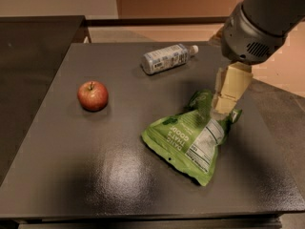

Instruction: Pick apple

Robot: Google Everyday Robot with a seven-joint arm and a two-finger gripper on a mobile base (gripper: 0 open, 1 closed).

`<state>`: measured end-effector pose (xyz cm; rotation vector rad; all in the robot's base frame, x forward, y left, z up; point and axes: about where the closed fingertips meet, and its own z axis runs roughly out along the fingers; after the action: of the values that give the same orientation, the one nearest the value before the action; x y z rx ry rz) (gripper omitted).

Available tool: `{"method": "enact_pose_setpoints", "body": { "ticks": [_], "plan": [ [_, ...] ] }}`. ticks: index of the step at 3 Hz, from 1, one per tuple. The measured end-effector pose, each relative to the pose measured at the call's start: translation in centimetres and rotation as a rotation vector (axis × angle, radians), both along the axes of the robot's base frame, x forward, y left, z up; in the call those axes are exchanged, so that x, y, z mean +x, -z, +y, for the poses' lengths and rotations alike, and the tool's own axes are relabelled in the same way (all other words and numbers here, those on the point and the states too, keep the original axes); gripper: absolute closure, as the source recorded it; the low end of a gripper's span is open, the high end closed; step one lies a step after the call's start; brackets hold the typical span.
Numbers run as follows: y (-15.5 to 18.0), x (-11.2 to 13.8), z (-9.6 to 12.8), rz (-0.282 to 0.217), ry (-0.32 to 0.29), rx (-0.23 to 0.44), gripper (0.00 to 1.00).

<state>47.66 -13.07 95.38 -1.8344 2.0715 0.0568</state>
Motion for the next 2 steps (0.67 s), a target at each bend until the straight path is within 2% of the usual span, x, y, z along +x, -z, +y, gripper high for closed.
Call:
{"method": "enact_pose_setpoints", "body": {
  "ticks": [2],
  "plan": [
    [3.4, 1.6, 7.5, 0.033, -0.136, 0.091, 0.00]
  ]
}}
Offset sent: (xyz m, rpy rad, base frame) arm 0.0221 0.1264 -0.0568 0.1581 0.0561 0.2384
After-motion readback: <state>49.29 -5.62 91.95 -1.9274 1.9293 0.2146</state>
